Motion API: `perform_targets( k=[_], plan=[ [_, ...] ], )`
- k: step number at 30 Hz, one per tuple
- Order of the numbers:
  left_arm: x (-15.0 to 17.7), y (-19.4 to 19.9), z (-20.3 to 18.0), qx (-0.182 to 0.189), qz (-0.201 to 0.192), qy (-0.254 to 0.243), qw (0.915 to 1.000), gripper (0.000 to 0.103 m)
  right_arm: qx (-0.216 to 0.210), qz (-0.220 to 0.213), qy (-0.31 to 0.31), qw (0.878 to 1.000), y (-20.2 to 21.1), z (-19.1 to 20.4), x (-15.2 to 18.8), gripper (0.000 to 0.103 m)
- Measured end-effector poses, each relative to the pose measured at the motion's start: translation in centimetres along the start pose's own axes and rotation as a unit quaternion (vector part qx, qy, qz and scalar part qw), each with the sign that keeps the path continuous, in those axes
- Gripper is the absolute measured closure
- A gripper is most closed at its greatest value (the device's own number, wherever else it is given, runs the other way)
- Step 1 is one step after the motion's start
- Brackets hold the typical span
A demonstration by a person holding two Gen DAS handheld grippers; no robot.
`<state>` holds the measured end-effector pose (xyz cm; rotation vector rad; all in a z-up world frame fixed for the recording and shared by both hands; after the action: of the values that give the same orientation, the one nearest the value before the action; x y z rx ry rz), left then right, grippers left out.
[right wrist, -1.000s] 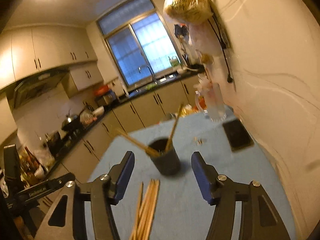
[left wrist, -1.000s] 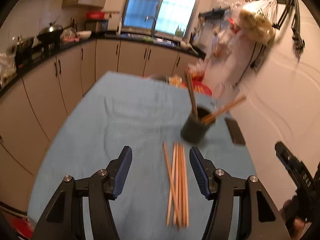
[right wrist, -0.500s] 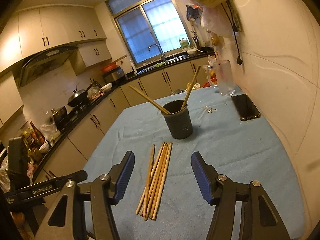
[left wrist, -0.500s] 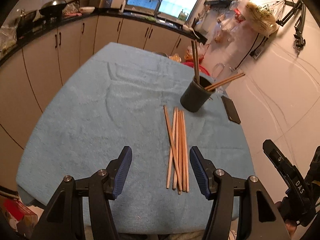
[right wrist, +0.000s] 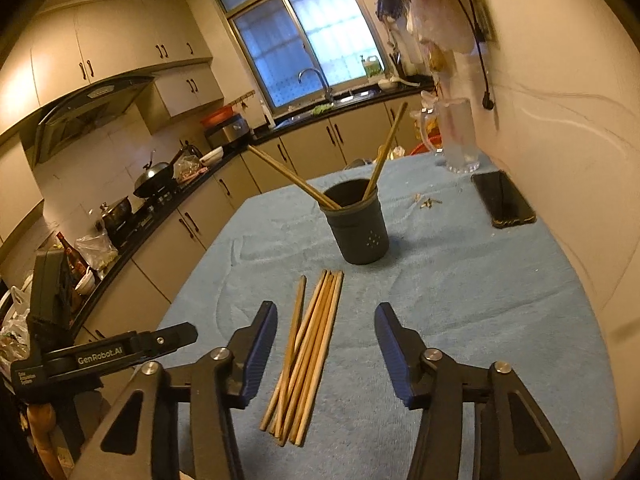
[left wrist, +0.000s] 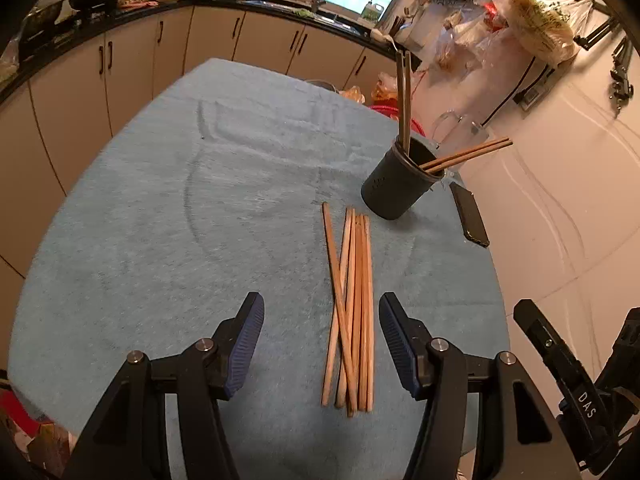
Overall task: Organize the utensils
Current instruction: 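Withdraw both open tools back over the chopstick pile, then close the left tool on a wooden chopstick while the right tool grasps another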
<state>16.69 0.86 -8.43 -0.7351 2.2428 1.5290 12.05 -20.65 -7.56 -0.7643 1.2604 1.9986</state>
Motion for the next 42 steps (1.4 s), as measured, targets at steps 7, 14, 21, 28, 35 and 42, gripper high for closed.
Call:
perform_targets(
  k=[7, 14, 21, 28, 35, 42],
  plan=[
    [-1.4, -3.8, -0.6, -0.006, 0.023, 0.0, 0.9997, 0.043, -0.001, 0.027, -0.009, 1.0, -3.3, -1.5, -0.2, 0.057],
    [-3.1, -9.3, -0.9, -0.012, 0.061, 0.004, 0.9981, 0.05, 0.006, 0.047, -0.018, 0.999, -6.1, -3.1, -0.3, 0.062],
    [-4.2, -13.8, -1.2, -0.008, 0.096, 0.026, 0.995, 0.067, 0.01, 0.068, -0.019, 0.997, -8.6, -4.0, -0.5, 0.065],
    [-5.1, -16.5, -1.3, -0.016, 0.117, 0.027, 0.9926, 0.096, 0.009, 0.085, -0.017, 0.996, -10.7, -4.0, -0.9, 0.066],
    [-5.2, -15.0, 0.8, -0.004, 0.113, 0.032, 0.9931, 0.096, -0.011, 0.13, -0.01, 0.991, -14.0, -2.8, -1.2, 0.07],
    [-4.7, -12.0, 3.8, -0.022, 0.095, 0.028, 0.9948, 0.096, -0.003, 0.189, 0.014, 0.982, -19.1, -1.1, -0.7, 0.08]
  ],
)
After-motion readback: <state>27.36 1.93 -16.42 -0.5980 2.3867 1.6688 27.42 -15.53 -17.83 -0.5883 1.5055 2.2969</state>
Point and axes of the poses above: each gripper's, at about its wrist camera, not at the fingertips, and y roughly against the way its jaws point, z to its left, x to its underside, the point moved 3 cm from there along -y, roughly the way its jaws point, and after that the axes turned 2 degrees about -z, right-handed, at the moved point
